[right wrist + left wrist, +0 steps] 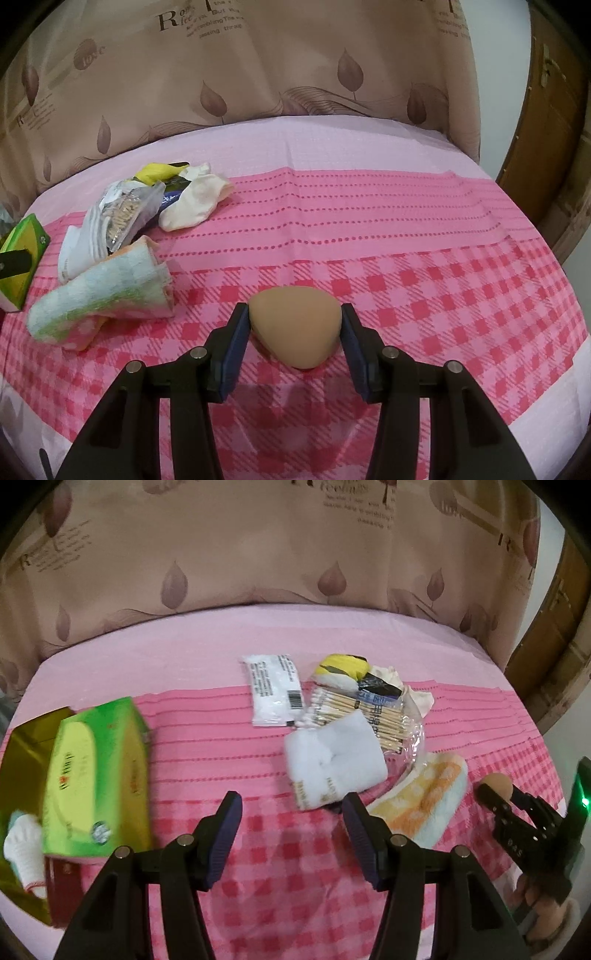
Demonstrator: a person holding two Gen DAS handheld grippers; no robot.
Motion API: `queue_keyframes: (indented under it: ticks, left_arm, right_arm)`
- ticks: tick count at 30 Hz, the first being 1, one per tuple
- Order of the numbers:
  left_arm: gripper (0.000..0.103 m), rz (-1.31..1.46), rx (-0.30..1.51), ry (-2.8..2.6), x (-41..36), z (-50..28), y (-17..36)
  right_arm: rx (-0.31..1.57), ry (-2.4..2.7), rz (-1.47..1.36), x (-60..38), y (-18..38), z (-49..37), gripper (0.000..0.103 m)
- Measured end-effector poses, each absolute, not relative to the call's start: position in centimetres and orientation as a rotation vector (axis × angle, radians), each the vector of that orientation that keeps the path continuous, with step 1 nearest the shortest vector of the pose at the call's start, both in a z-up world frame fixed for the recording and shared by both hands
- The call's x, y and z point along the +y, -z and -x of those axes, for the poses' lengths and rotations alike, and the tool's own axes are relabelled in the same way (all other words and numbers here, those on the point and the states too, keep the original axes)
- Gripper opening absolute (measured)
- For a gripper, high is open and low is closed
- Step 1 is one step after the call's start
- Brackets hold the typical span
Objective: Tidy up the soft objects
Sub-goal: 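Grasp the white cotton pad with the left tool while the right tool holds the sponge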
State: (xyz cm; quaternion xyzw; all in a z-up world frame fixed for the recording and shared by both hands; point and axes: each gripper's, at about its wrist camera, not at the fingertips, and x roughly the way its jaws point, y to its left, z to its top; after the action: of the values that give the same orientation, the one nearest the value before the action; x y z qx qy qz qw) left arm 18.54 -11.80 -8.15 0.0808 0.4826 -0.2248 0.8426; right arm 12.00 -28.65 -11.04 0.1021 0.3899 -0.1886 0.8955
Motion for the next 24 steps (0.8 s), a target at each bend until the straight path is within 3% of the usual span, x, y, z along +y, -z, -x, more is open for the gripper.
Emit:
queue_keyframes:
  ticks: [13,14,15,16,19,24]
  left_arm:
    - [0.058,-0.159,1.064,0.508,-15.2,-21.7,12.2]
    - [0.055,-0.151,1.063,0.519,-15.2,-21.7,12.2]
    - [0.038,-0.139,1.063,0.540,-15.2,-21.6,12.3]
    - [0.034,-0.123,1.066,0.565,-15.2,-21.6,12.5]
    - [0.024,-0.140,1.047,0.564,-15.5,-21.2,12.4]
    - [0.017,-0.145,1.039,0.563,-15.1,-20.7,11.8]
  right_arm:
    - [0.820,0.382,-0.230,-28.6,11.7,-12.6,0.045]
    - [0.823,0.379,-0.234,-28.6,11.8,-12.7,0.045]
    - [0.824,0.377,-0.238,-28.7,11.9,-12.8,0.045]
    - [0.825,0.376,-0.241,-28.7,11.9,-12.8,0.045]
    - [0.826,0.377,-0.240,-28.7,11.9,-13.0,0.045]
    - [0.828,0.381,-0.237,-28.5,12.0,-13.1,0.045]
